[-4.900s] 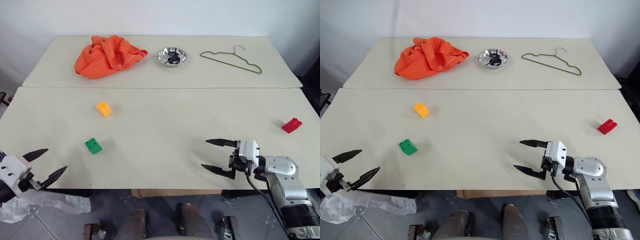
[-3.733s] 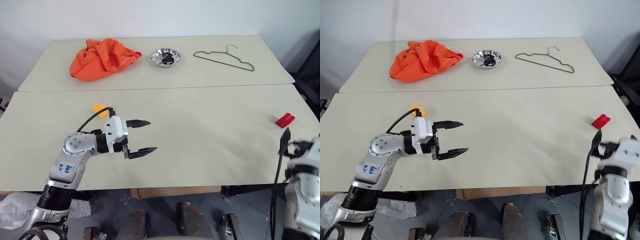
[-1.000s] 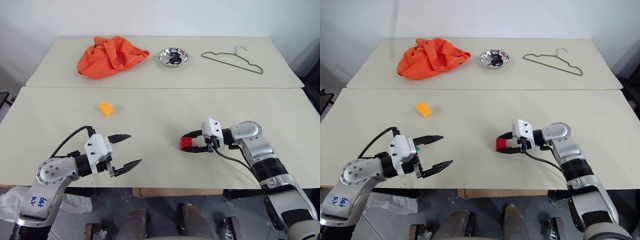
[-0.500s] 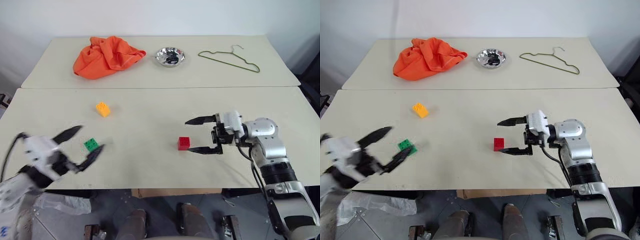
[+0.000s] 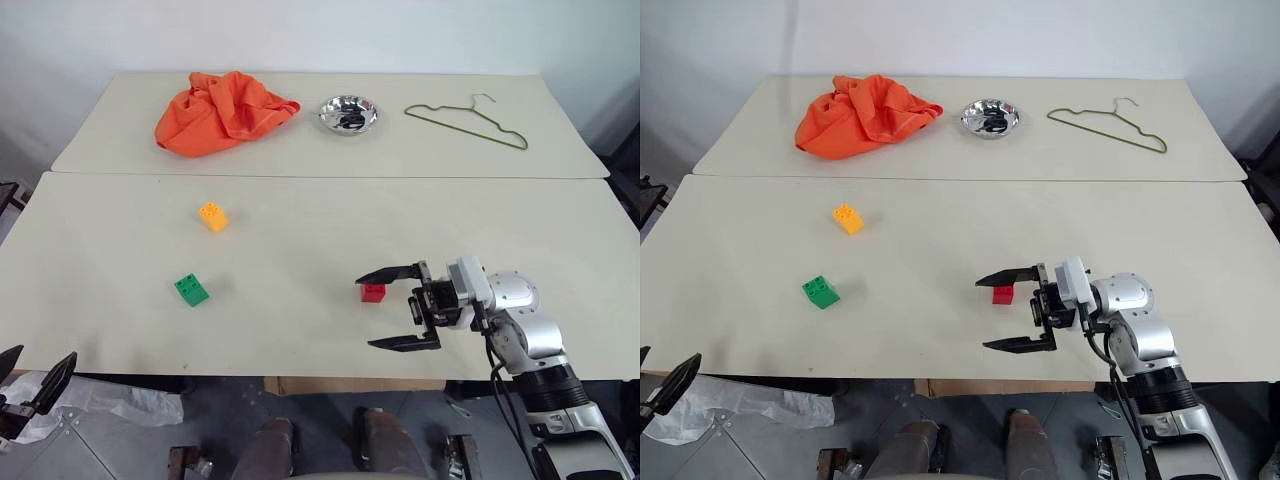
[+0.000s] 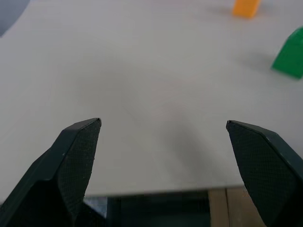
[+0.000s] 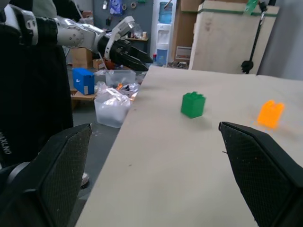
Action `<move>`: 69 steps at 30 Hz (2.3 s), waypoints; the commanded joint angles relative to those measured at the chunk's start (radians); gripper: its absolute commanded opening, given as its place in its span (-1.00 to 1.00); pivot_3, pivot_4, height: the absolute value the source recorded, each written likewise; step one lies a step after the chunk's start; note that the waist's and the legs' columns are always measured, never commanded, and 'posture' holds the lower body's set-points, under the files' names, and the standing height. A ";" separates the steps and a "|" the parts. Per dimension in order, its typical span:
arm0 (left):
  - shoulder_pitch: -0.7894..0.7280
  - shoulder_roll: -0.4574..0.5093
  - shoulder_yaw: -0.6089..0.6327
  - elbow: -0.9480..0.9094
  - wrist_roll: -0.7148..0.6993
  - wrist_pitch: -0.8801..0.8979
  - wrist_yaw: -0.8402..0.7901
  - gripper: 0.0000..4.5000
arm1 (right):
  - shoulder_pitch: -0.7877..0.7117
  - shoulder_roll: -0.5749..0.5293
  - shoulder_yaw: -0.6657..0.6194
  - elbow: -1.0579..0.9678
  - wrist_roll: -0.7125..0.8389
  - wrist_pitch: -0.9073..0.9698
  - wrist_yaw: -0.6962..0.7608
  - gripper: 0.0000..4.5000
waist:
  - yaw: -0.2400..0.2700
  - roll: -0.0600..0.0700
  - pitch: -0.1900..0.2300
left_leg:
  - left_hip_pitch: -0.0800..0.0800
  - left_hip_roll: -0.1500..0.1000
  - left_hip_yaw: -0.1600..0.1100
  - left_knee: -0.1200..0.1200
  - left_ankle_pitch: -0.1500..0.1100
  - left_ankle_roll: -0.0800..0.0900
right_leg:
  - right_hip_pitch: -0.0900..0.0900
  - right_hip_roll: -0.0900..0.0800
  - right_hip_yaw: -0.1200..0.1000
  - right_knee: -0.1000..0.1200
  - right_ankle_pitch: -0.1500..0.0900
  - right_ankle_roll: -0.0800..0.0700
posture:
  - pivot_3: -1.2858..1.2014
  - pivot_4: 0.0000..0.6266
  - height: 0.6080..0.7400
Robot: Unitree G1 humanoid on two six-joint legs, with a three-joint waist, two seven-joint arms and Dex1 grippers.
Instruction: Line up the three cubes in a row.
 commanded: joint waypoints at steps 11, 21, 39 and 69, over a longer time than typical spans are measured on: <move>-0.233 0.177 -0.295 -0.036 0.022 0.031 -0.184 1.00 | 0.006 -0.083 -0.105 0.047 -0.025 -0.113 0.004 0.99 | -0.009 -0.002 -0.001 | 0.002 0.001 -0.004 -0.001 -0.001 -0.002 | 0.003 0.001 -0.002 -0.001 -0.001 -0.002 | 0.03 -0.52 1.00; -0.427 0.178 -0.430 0.159 0.124 -0.071 -0.191 1.00 | 0.047 -0.074 -0.099 -0.003 -0.034 -0.108 -0.047 0.99 | -0.001 -0.001 -0.001 | 0.001 0.000 -0.005 0.001 -0.001 -0.002 | 0.003 0.001 -0.005 0.001 -0.001 -0.002 | 0.03 -0.52 1.00; -0.580 0.191 -0.534 0.202 0.108 -0.037 -0.301 -0.10 | 0.100 -0.074 -0.106 -0.043 -0.054 -0.125 -0.109 1.00 | -0.003 -0.001 -0.001 | 0.001 0.000 -0.004 0.001 -0.001 -0.002 | 0.001 0.001 -0.006 0.002 -0.001 -0.001 | 0.03 -0.52 1.00; -1.119 -0.079 -1.105 0.324 0.418 -0.001 -0.400 -0.34 | 0.322 -0.123 -0.274 -0.114 -0.067 -0.160 -0.261 1.00 | 0.017 -0.001 -0.001 | 0.000 -0.003 0.000 0.004 0.002 0.000 | 0.000 0.003 -0.004 0.006 0.000 0.001 | 0.03 -0.52 1.00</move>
